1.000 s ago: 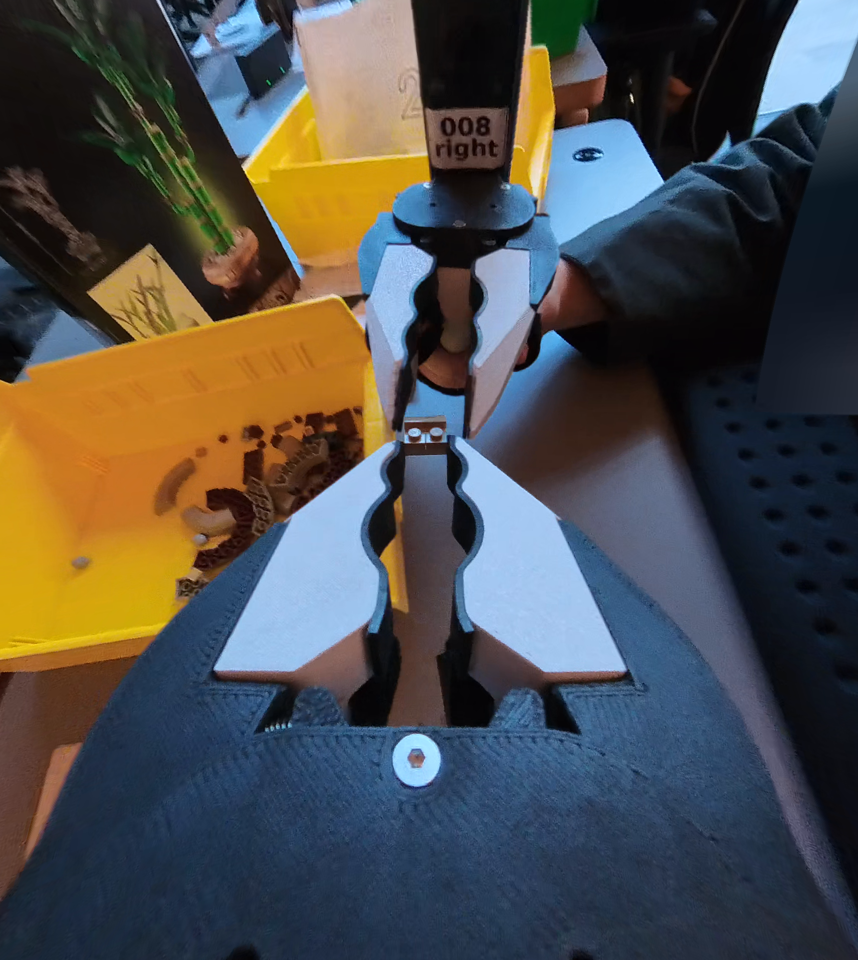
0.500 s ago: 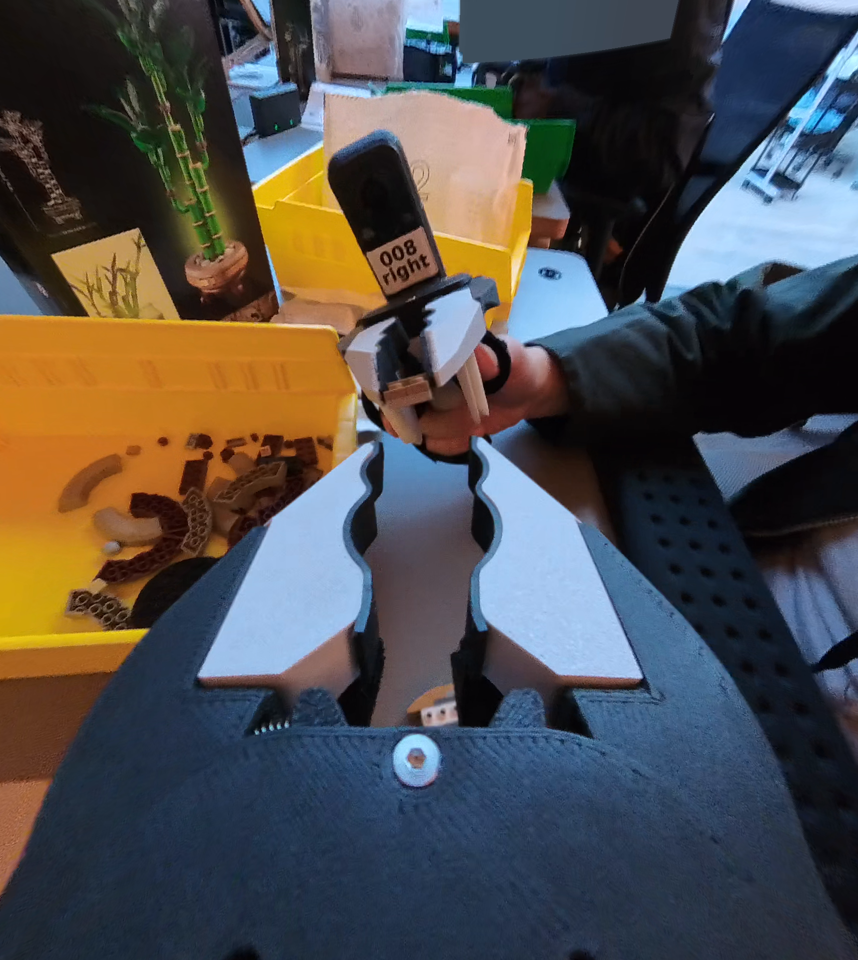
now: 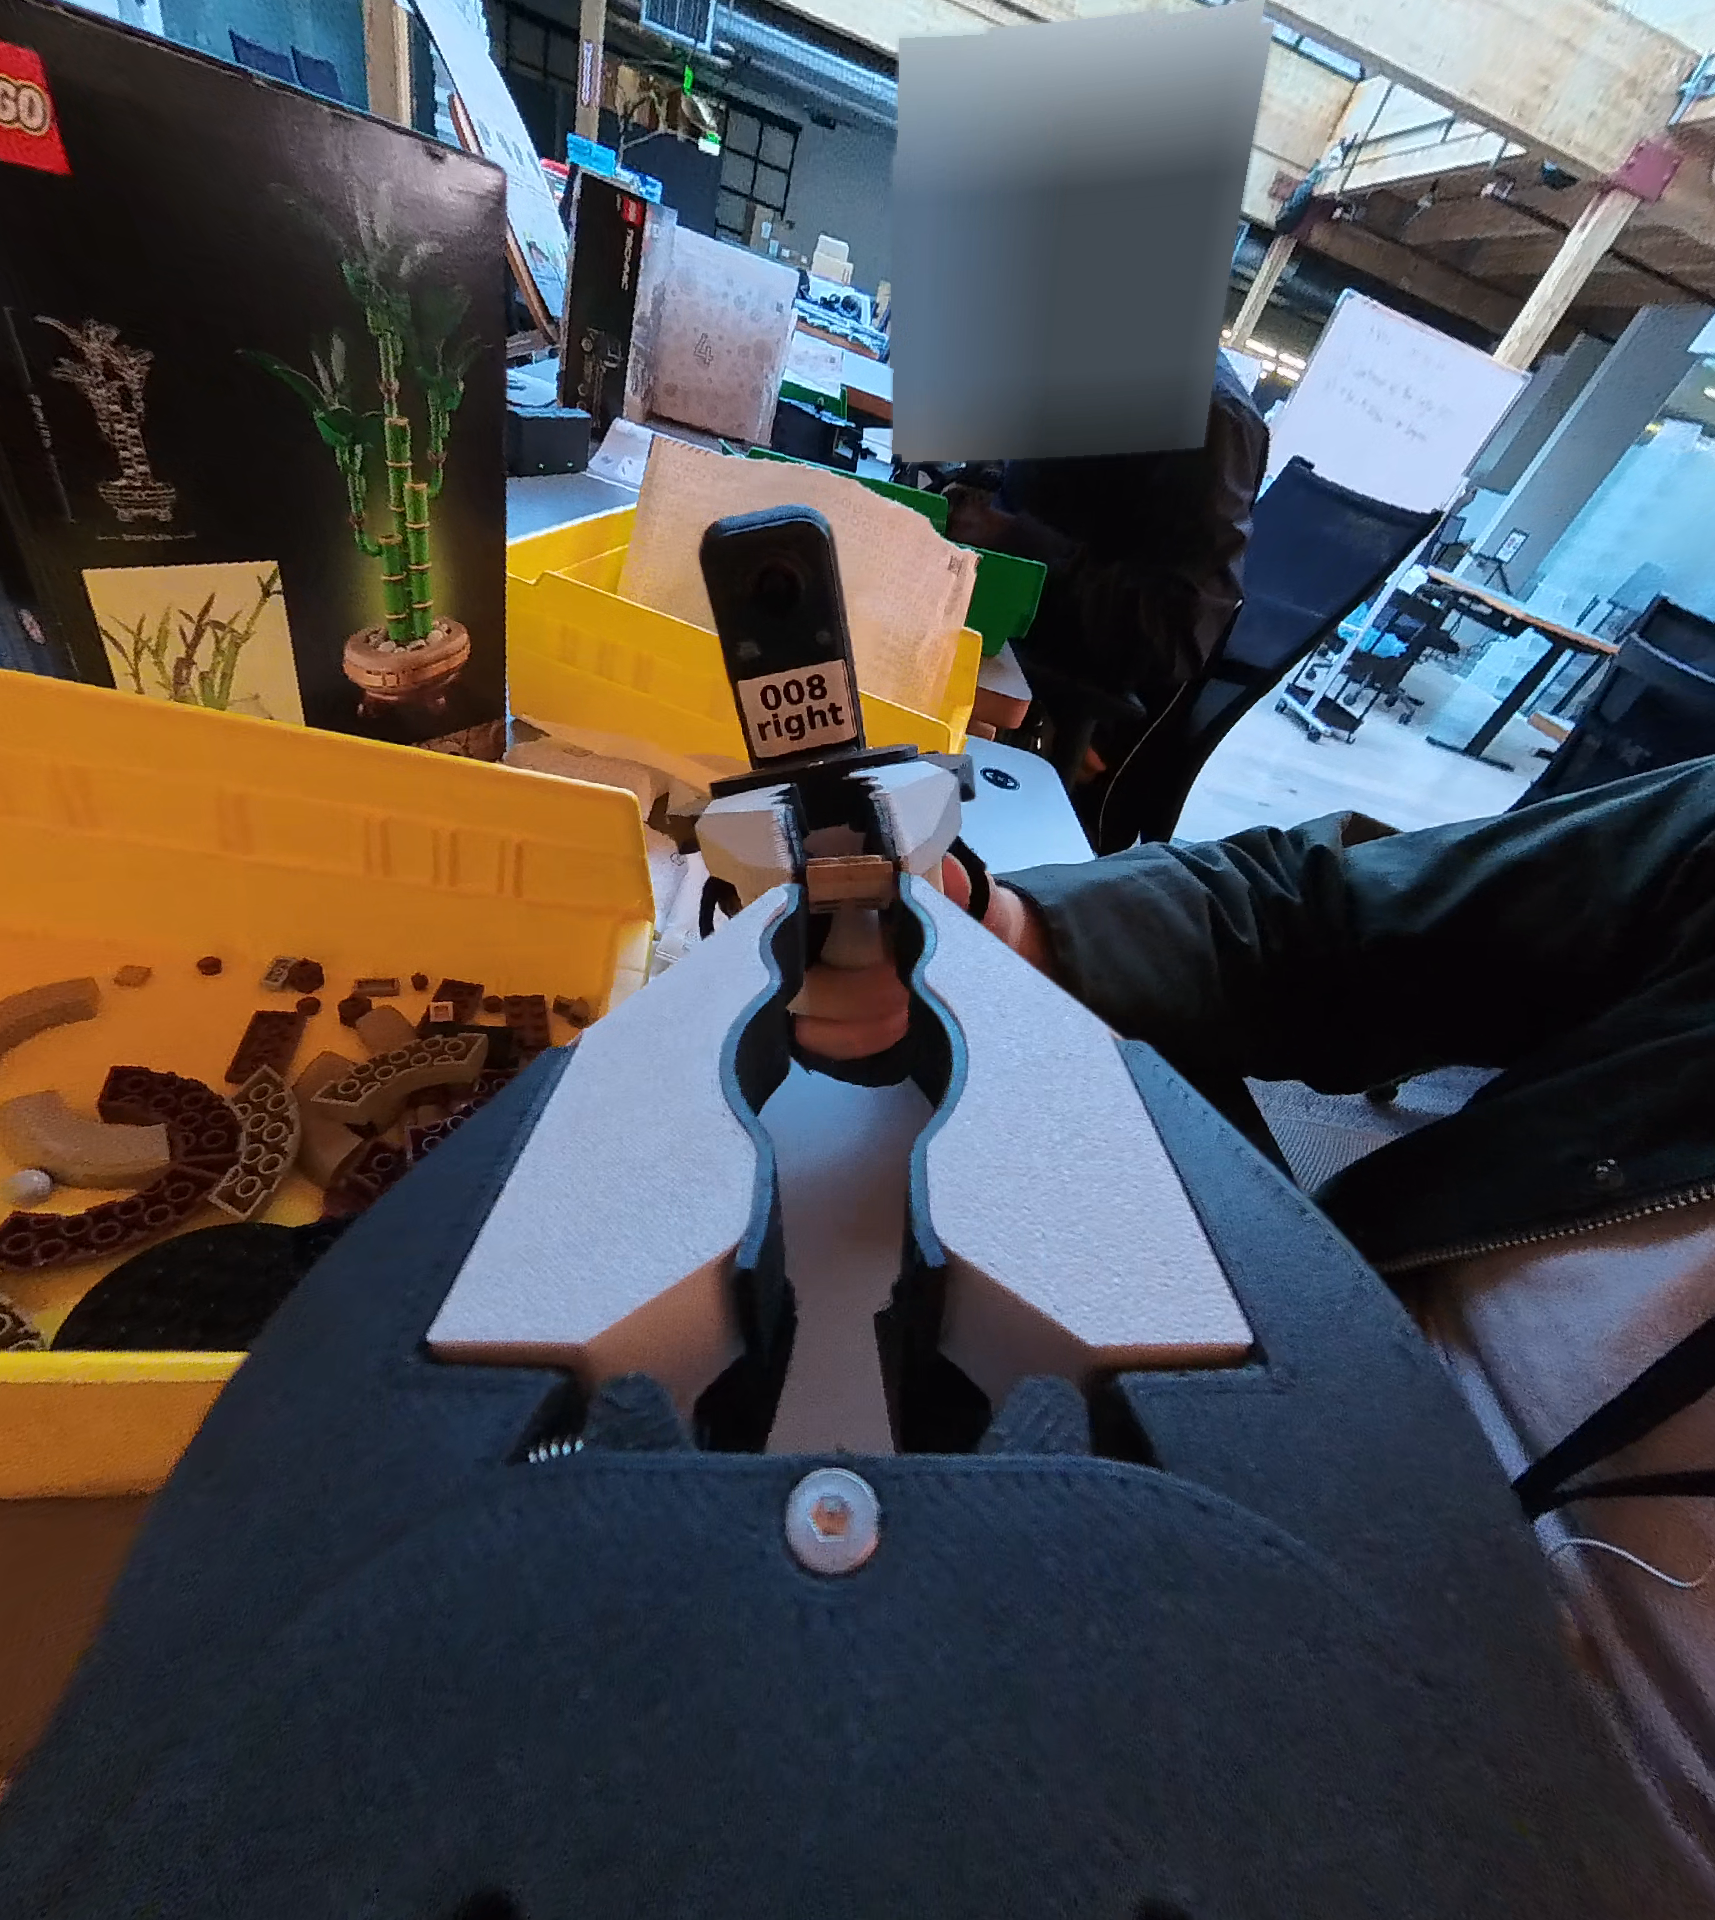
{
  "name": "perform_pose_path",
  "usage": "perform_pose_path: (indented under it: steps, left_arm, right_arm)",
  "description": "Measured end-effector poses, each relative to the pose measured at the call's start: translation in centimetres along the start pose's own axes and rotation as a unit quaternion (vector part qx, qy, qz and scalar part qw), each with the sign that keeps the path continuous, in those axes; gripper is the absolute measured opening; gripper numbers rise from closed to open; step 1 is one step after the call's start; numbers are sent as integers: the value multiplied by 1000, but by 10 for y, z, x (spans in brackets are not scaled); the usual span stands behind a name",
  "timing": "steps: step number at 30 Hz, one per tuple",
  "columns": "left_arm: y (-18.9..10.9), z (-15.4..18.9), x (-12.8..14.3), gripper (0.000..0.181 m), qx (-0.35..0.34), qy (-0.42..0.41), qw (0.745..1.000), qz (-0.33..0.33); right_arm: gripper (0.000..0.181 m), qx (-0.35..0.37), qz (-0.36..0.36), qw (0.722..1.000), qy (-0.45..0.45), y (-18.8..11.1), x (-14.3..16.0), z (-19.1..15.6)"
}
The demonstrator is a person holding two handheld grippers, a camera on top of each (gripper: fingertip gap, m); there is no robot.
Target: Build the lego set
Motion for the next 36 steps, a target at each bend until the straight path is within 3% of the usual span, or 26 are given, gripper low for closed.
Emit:
perform_pose_path:
  steps: [7, 14, 23, 31, 32, 34, 36]
  left_arm:
    - [0, 1, 0, 13, 1, 6, 1000, -8]
    - [-1, -2, 0, 14, -2, -12, 1000, 0]
    - [0, 0, -2, 14, 9, -11, 1000, 8]
    - [-3, 13, -9, 12, 18, 53, 998, -2]
    - [-4, 12, -7, 0, 17, 63, 998, -12]
    - [1, 13, -1, 0, 21, 74, 996, -41]
    - [9, 16, 4, 0, 31, 85, 994, -52]
  right_arm:
    - [14, -2, -14, 1000, -5, 0, -1, 0]
    - [19, 36, -31, 996, -79, -2, -6, -3]
    - [13, 21, -43, 997, -67, 0, -7, -7]
    - [13, -40, -17, 996, 74, 5, -3, -6]
    - [13, -61, -11, 994, 88, 5, -3, -6]
    - [13, -82, 27, 987, 138, 4, -8, -5]
    - [13, -63, 10, 991, 116, 3, -6, -4]
Point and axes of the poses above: each gripper's, where its closed fingertips meet, y out along the fingers, x out of its underside, z = x × y across the jaws, the point moved 10 cm from there along -y, back along the fingers, and after that the axes turned 5 degrees about z, right-handed, at the moved point
